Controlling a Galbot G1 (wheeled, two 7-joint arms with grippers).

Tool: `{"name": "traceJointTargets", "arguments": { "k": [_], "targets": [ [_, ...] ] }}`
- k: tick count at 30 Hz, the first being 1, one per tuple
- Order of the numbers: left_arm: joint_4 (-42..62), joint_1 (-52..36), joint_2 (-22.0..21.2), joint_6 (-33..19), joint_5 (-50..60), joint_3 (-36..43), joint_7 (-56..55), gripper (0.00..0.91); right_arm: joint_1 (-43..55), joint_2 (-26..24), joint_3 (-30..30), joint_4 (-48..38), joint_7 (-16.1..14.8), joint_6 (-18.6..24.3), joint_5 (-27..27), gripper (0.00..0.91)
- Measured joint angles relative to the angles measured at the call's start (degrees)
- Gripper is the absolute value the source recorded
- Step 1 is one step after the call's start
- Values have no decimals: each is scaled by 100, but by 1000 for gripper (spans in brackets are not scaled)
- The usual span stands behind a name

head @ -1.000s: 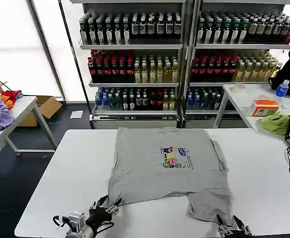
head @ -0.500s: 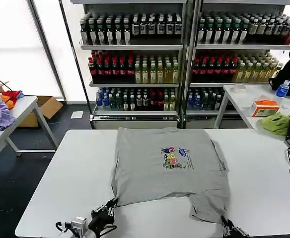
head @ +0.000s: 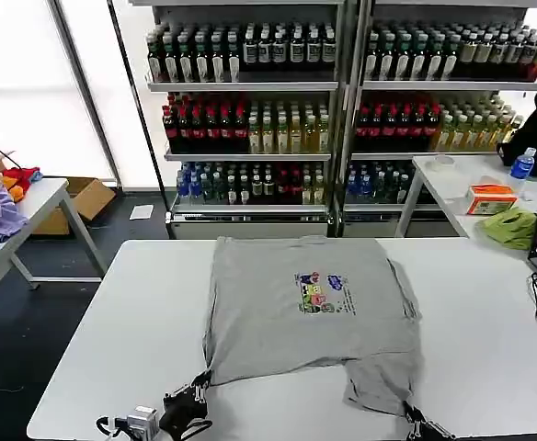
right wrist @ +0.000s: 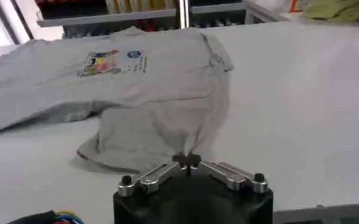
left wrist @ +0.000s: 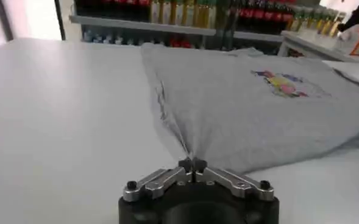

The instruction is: Fold and organize the clothes.

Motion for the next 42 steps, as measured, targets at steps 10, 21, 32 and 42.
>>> {"name": "traceJointTargets", "arguments": {
  "k": [10,21,32,42],
  "targets": [
    [-663,500,142,274,51,-366,109,20,-755,-171,4,594,-134,239,139,0],
    [-1133,893,426,460,165,-804,467,20,-844,-236,26,853,-421,898,597,0],
    [-801,117,843,536,-246,-797,701,20,519,-303,-19,346,-100,1017,1019,0],
    [89,-1077,1065,562,-1033,-549,835,20,2124,-520,-181,-687,187,988,1104,0]
  ]
}}
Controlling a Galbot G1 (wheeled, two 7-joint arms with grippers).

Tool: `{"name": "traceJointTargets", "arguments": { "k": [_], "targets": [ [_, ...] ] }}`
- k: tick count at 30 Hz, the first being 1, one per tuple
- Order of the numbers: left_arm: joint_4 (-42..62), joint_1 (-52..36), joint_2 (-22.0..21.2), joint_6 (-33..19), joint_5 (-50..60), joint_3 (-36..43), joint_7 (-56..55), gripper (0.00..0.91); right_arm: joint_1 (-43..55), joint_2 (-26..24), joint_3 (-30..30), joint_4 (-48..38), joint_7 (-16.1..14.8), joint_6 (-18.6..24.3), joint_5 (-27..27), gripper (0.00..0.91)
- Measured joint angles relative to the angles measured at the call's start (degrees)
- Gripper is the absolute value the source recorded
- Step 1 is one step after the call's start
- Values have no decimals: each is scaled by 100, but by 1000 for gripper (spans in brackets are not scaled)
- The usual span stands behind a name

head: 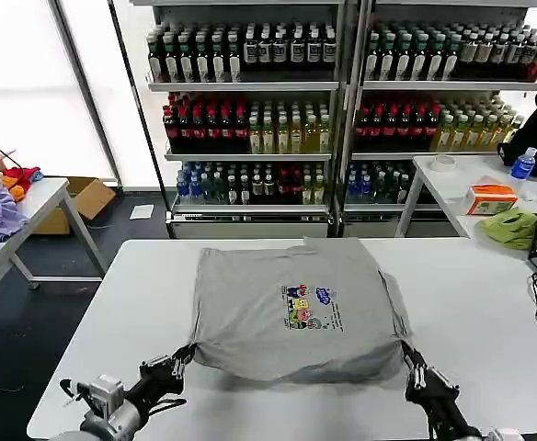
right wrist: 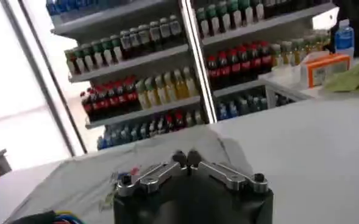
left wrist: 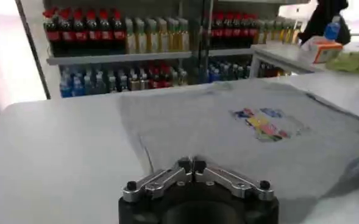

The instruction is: Fold and organize the clothes.

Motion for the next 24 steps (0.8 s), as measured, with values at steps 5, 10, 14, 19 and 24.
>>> {"name": "traceJointTargets", "arguments": {
  "k": [5,10,14,19,24],
  "targets": [
    [575,-706,1,3,-238,168,38,20,788,-58,-133,-681,83,-9,-58,0],
    [1165,-1342,-53,3,-345,376,67,20,1477,-86,-311,-1356,84,-60,-216,0],
    [1649,-1804,-138,2,-356,564,131,907,1957,-65,-502,-1871,4,-159,-401,907],
    [2137,-2115,-253,-5,-293,655,174,907,2403,13,-748,-2334,-63,-226,-671,907],
    [2380,-2282,-272,-8,-239,655,144,907,2616,35,-851,-2540,-53,-294,-828,907]
  ]
}}
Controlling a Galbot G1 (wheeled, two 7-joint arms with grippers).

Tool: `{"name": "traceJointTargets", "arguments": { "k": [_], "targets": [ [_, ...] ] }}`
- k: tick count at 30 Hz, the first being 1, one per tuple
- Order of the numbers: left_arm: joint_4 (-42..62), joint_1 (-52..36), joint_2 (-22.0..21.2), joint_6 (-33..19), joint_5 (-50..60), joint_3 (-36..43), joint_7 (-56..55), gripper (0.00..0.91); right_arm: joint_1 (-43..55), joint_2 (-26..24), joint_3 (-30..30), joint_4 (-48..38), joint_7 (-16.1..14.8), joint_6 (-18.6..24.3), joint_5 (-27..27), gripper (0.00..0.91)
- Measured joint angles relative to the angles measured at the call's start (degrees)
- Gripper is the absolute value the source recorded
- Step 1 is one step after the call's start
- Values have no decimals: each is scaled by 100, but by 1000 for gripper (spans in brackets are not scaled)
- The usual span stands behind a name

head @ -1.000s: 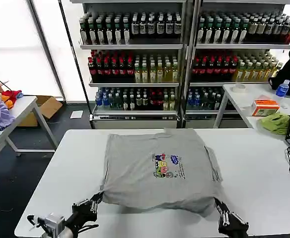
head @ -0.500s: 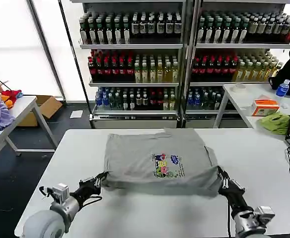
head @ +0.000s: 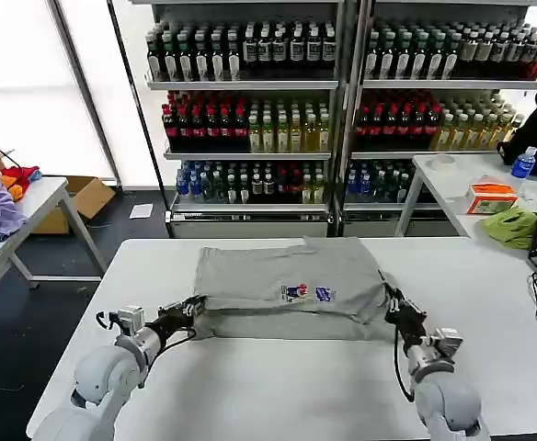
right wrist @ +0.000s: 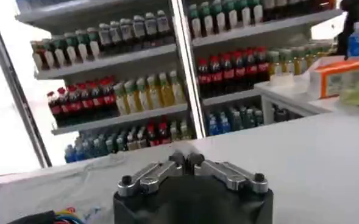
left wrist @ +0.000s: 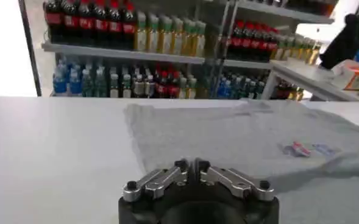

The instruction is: Fold and organize the clothes.

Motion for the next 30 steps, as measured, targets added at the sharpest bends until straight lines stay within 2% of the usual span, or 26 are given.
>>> {"name": "traceJointTargets", "arguments": {
  "k": [10,18,27,29,30],
  "targets": [
    [-250,288,52,1,287,-216,-152,907,-421,-113,179,428,48,-283,-261,907],
    [-793,981,-72,0,524,-177,-346,907,-1139,-44,431,866,286,-527,-555,907],
    [-1040,1328,-242,0,648,-91,-458,907,-1361,115,422,938,490,-743,-693,907],
    [-1068,1358,-262,-1,660,-88,-469,907,-1359,136,398,938,530,-796,-704,756],
    [-1071,1369,-278,-1,663,-88,-478,907,-1355,146,387,935,543,-820,-711,363]
  ]
}}
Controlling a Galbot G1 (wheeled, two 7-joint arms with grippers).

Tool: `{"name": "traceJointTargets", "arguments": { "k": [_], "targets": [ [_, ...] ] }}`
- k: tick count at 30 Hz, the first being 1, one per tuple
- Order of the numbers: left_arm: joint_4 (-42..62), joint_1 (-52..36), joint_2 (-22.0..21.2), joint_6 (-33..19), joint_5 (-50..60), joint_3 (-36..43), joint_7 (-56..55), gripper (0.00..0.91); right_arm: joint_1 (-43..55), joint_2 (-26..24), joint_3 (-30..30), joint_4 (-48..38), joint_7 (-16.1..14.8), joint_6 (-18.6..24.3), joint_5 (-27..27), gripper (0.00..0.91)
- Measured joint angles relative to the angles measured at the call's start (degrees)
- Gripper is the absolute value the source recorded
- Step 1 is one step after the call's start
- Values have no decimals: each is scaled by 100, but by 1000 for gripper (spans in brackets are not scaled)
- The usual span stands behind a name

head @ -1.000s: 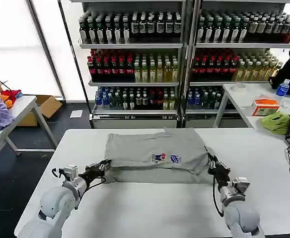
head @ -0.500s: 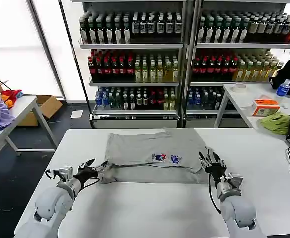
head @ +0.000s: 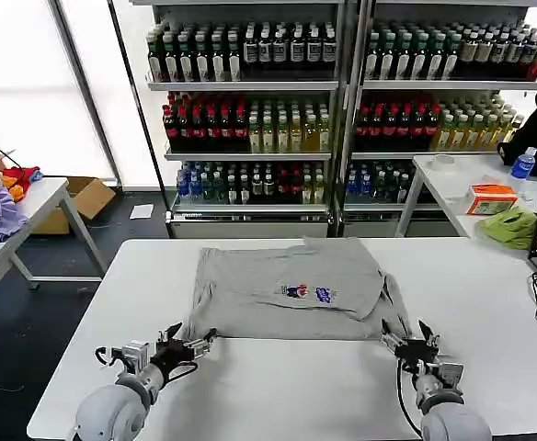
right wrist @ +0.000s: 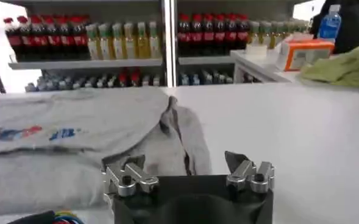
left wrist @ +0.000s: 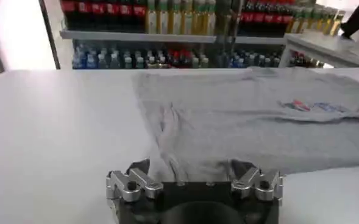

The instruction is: Fold and organize the clothes.

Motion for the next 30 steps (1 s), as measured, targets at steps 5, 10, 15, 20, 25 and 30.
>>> {"name": "traceJointTargets", "arguments": {
  "k": [5,10,15,20,25,30],
  "targets": [
    [-13,20,-61,-1,1,14,-20,907,-30,55,-49,30,36,-69,-33,0],
    [-31,13,-82,-2,0,34,-16,574,-66,54,-52,53,54,-83,-69,0],
    [-31,41,-79,-25,-38,18,-10,0,-75,52,-45,55,40,-86,-75,0],
    [-6,91,-62,-83,-52,17,1,10,-73,57,-49,43,1,-67,-91,0],
    [4,128,-83,-150,-63,29,-2,10,-73,57,-59,46,-46,-27,-96,0],
    [37,104,-126,-201,-67,33,-34,10,-111,56,-68,42,-105,16,-98,0]
  ]
}}
